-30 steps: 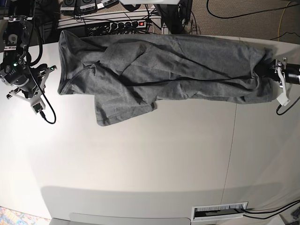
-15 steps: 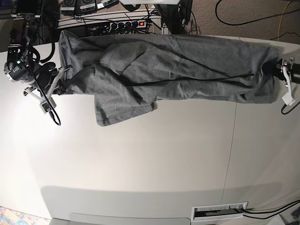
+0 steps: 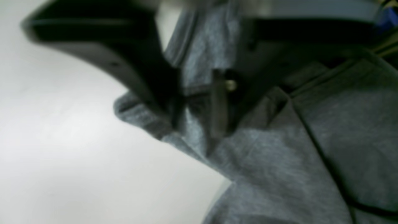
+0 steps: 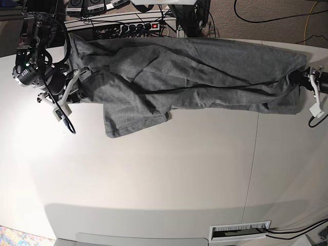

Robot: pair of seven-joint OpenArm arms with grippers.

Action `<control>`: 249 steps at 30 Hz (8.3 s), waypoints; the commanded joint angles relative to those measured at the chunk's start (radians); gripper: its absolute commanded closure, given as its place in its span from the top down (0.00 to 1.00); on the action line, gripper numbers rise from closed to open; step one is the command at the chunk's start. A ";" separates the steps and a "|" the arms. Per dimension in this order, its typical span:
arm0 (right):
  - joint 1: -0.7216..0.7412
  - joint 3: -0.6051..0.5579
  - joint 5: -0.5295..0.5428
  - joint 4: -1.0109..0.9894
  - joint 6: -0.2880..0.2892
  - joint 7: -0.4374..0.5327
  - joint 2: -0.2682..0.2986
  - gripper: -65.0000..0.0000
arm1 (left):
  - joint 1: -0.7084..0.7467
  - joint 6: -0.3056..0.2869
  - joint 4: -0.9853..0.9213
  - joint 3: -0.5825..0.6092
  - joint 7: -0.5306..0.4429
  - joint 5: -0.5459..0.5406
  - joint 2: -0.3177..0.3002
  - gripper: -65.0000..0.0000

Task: Fold the T-shirt properly
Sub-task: 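Lower the folded edge onto the shirt and adjust the right gripper's grip, then pull the shirt's collar end with the right gripper to straighten it, then drag the held shirt end with the right gripper across the table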

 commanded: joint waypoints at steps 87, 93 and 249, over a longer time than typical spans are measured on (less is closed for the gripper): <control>-0.091 0.355 0.000 0.083 -0.040 0.025 -0.192 0.00 | -0.011 0.002 0.006 -0.007 -0.052 0.000 -0.013 0.15; -0.174 0.462 0.093 0.108 -0.040 0.010 -0.136 0.00 | -0.011 0.002 0.006 -0.007 -0.052 0.000 -0.013 0.15; 0.195 0.019 -0.477 -0.428 0.026 0.440 -0.181 0.00 | -0.086 0.002 0.064 -0.007 -0.306 0.263 0.051 0.15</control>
